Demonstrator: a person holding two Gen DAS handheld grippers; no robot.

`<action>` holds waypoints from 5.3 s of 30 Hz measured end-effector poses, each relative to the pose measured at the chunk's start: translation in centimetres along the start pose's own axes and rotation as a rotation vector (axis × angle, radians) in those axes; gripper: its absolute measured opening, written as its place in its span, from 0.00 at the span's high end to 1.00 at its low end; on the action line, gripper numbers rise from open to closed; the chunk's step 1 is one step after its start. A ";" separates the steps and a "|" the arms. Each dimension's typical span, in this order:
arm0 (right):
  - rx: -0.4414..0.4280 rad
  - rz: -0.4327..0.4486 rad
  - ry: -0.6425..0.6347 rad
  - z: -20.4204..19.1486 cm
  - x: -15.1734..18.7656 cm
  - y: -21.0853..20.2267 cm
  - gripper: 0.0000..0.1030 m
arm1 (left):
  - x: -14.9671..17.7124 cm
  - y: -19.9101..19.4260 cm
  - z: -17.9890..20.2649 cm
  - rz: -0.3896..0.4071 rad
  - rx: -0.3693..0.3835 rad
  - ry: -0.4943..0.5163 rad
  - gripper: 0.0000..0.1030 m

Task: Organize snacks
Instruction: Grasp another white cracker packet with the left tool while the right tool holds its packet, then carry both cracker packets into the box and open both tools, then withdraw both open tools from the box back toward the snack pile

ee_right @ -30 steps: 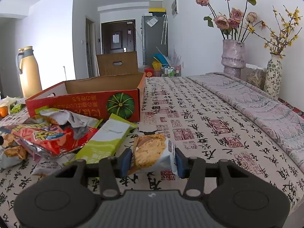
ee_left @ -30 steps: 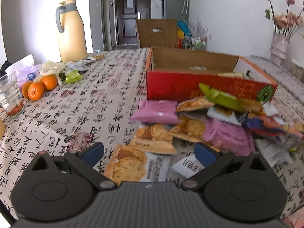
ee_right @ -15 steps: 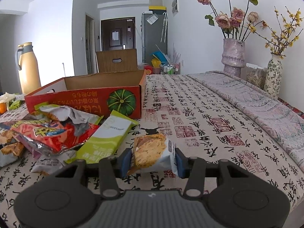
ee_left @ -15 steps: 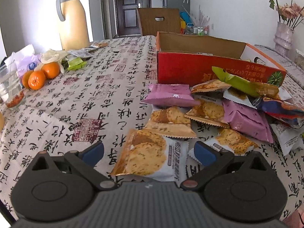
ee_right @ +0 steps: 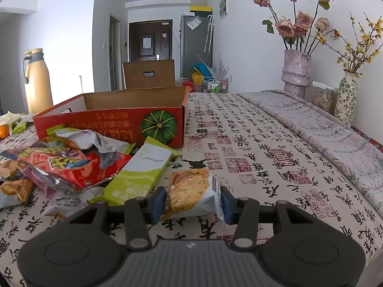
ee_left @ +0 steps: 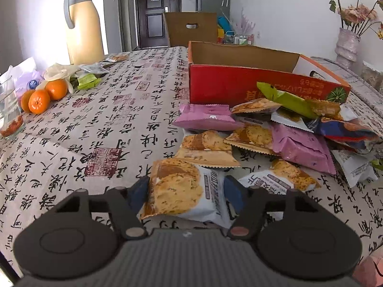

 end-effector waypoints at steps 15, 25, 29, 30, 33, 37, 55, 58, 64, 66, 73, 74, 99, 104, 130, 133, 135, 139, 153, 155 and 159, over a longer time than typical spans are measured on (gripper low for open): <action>-0.005 0.015 -0.001 -0.3 -0.2 -0.8 0.55 | -0.4 -2.3 0.2 0.058 0.014 -0.023 0.47; -0.011 0.043 0.003 -0.4 -0.9 -1.6 0.55 | -2.5 -4.2 0.3 0.132 0.026 -0.056 0.47; -0.019 0.064 0.000 -0.6 -1.8 -1.6 0.55 | -3.6 -4.8 0.7 0.163 0.042 -0.075 0.47; -0.022 0.070 -0.002 -0.6 -2.1 -1.6 0.55 | -4.0 -4.9 0.8 0.171 0.045 -0.078 0.47; -0.027 0.088 -0.004 -0.7 -3.0 -1.4 0.55 | -5.1 -5.1 1.2 0.195 0.055 -0.083 0.47; -0.035 0.114 -0.011 -1.0 -4.2 -1.0 0.55 | -6.6 -5.3 1.9 0.227 0.063 -0.081 0.47; -0.135 0.197 -0.043 -3.6 -11.4 2.9 0.54 | -15.0 -3.9 6.6 0.348 0.085 -0.018 0.47; -0.147 0.203 -0.051 -4.1 -12.7 4.2 0.54 | -16.2 -3.1 7.4 0.354 0.085 -0.007 0.47; -0.158 0.191 -0.074 -4.9 -15.1 7.6 0.54 | -18.5 -0.7 8.9 0.352 0.076 0.007 0.47; -0.158 0.180 -0.086 -5.2 -15.6 8.8 0.54 | -19.1 0.2 9.1 0.347 0.071 0.008 0.47; -0.177 0.122 -0.091 -6.0 -16.3 12.5 0.54 | -20.1 3.7 9.3 0.315 0.057 -0.003 0.47; -0.184 0.113 -0.089 -5.9 -16.0 12.9 0.54 | -20.0 4.2 9.2 0.304 0.058 -0.005 0.47; -0.180 0.080 0.020 -3.7 -14.6 13.9 0.00 | -18.3 6.5 8.7 0.249 0.034 -0.025 0.00; -0.178 0.089 0.020 -3.7 -14.7 13.7 0.00 | -18.4 6.0 8.8 0.260 0.040 -0.024 0.00; -0.149 0.162 -0.011 -4.3 -15.5 6.6 0.00 | -17.3 -1.0 8.3 0.314 0.013 -0.020 0.00; -0.149 0.160 -0.008 -4.3 -15.0 5.4 0.00 | -16.7 -2.0 8.1 0.314 0.015 -0.024 0.00; -0.150 0.157 -0.006 -4.3 -14.5 4.6 0.00 | -16.1 -2.6 7.9 0.313 0.016 -0.026 0.00; -0.150 0.148 -0.004 -4.4 -13.5 3.3 0.00 | -15.0 -3.7 7.6 0.309 0.020 -0.031 0.00; -0.141 0.103 0.003 -3.7 -9.2 0.1 0.00 | -10.3 -5.9 5.9 0.274 0.037 -0.066 0.00; -0.136 0.092 0.009 -3.3 -8.6 0.0 0.00 | -9.4 -6.0 5.7 0.269 0.037 -0.065 0.00; -0.128 0.069 0.021 -2.6 -7.3 -0.3 0.00 | -7.6 -5.9 5.1 0.245 0.038 -0.069 0.00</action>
Point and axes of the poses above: each gripper's, at about its wrist camera, not at the fingertips, and y roughly the way its jaws point, z to its right, x to its underside, the point moved 8 cm from there along y, roughly the way its jaws point, and after that the axes turned 7 degrees about -x, right-handed, at the moved point
